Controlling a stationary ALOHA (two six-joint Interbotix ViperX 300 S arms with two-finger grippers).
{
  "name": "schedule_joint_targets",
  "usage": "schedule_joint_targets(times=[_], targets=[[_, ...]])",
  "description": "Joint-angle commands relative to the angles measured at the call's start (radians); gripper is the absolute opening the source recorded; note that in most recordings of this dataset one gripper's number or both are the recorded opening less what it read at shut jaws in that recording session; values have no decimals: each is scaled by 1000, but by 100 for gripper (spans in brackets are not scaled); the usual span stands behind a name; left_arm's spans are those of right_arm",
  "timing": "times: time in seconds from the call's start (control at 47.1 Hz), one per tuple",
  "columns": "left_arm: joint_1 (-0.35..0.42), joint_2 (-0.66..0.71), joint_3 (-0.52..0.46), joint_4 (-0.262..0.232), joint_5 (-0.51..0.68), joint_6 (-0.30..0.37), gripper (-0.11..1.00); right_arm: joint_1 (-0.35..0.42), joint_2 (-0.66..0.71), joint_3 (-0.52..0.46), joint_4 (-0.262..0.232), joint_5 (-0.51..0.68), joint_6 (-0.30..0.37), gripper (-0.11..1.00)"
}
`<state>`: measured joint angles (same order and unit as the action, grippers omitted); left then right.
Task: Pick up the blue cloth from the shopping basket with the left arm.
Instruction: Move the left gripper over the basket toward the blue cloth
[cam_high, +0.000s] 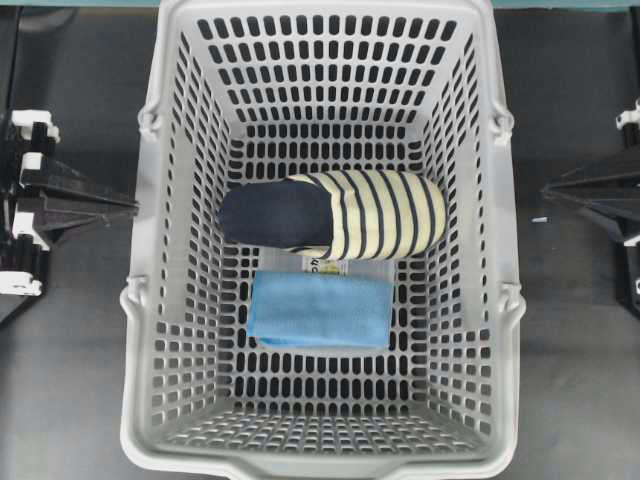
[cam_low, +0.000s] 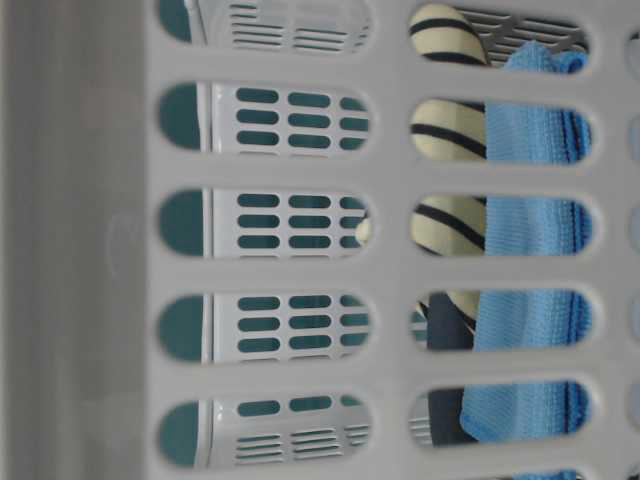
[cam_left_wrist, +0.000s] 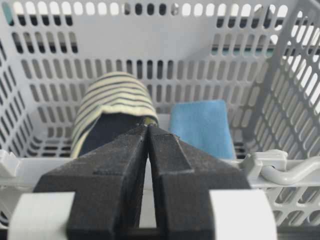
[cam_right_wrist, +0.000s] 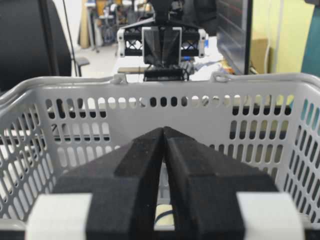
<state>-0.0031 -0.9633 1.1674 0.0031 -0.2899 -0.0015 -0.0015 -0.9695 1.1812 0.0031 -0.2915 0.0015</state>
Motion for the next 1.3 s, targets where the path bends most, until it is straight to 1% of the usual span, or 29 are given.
schedule_joint_targets(times=[0.0, 0.021, 0.064, 0.127, 0.255, 0.34, 0.489, 0.701, 0.744, 0.786, 0.977, 1.041, 1.083, 1.168, 1.211, 1.275], targets=[[-9, 3, -46, 41, 9, -14, 6, 6, 12, -18, 5, -6, 8, 1], [-11, 5, -60, 40, 20, -17, 6, 8, 11, -20, 8, -6, 8, 1], [-11, 6, -81, 41, 43, -23, 3, 8, 11, -20, 9, 0, 11, 5], [-17, 8, -118, 40, 92, -31, 0, 9, 11, -25, 8, 15, 23, -1], [-29, 29, -216, 41, 230, -37, 0, 15, 12, -49, 9, 94, 58, -1], [-46, 60, -291, 40, 342, -37, 0, 15, 11, -72, 9, 153, 64, -1], [-66, 146, -434, 41, 534, -38, 0, 15, 12, -121, 8, 213, 61, -1], [-69, 307, -632, 41, 736, -31, 0, 15, 11, -143, 9, 224, 63, 1], [-69, 337, -666, 41, 765, -31, 0, 15, 12, -143, 9, 224, 63, 6], [-71, 364, -695, 41, 795, -31, 0, 17, 12, -144, 9, 224, 64, 14], [-71, 472, -795, 41, 891, -37, 0, 23, 14, -146, 9, 213, 72, 68], [-72, 511, -824, 40, 925, -38, 1, 23, 14, -147, 9, 213, 72, 80], [-77, 538, -844, 41, 951, -38, 1, 23, 14, -149, 9, 213, 71, 82], [-83, 601, -888, 41, 997, -38, 3, 21, 14, -147, 9, 213, 72, 79], [-86, 637, -911, 41, 1017, -38, 9, 23, 14, -147, 9, 213, 71, 77], [-87, 686, -948, 41, 1049, -38, 25, 23, 14, -147, 9, 212, 71, 77]])
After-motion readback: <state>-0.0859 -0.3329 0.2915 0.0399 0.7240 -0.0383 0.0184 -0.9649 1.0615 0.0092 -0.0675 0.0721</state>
